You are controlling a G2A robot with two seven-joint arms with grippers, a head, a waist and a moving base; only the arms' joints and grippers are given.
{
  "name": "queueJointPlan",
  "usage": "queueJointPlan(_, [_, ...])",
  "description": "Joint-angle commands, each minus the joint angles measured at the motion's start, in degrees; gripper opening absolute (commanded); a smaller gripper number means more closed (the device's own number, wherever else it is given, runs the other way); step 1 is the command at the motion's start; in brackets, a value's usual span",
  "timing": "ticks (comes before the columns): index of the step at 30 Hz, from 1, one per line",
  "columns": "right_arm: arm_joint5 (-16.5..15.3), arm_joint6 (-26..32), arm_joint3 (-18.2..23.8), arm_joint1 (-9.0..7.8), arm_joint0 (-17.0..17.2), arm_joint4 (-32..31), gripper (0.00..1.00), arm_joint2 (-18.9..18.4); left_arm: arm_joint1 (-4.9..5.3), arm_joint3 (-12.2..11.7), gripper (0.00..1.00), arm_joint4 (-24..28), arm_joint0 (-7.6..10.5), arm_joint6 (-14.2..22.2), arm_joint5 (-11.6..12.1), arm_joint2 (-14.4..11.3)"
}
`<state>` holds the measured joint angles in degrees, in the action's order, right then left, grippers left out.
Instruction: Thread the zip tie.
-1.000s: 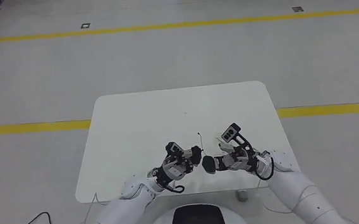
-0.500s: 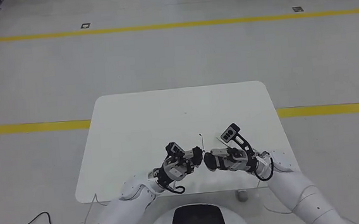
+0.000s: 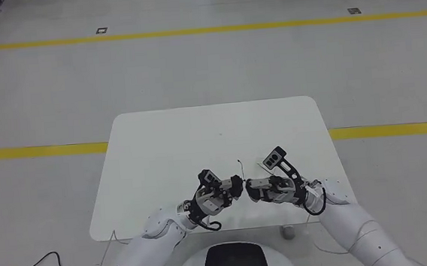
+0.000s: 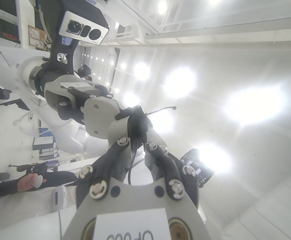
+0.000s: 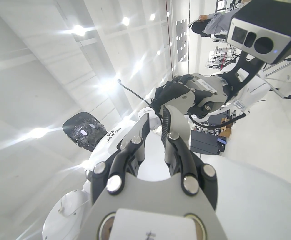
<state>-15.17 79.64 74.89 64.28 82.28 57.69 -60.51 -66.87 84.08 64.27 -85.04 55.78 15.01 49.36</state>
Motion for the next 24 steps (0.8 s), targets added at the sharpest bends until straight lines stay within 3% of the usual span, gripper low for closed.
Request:
queueJointPlan(1, [0.03,0.0,-0.06,-0.04,-0.02,-0.02,0.08,-0.03,-0.03,0.07,0.0,-0.11,0.0,-0.04,-0.11,-0.03])
queueJointPlan(7, [0.13,0.0,-0.19,-0.09,-0.13,0.02,0.07,0.04,-0.11,0.11,0.0,-0.23,0.02,0.0,-0.32,0.01])
queueJointPlan(16, [-0.25,0.0,-0.5,-0.08,-0.26,0.38,0.18,0.15,-0.2,0.21,0.0,-0.33,-0.12,-0.02,-0.3,0.2])
queueJointPlan(24, [-0.25,0.0,-1.14,0.03,-0.49,0.79,0.15,0.35,-0.23,0.31,0.0,-0.5,-0.31,0.22,-0.51,0.37])
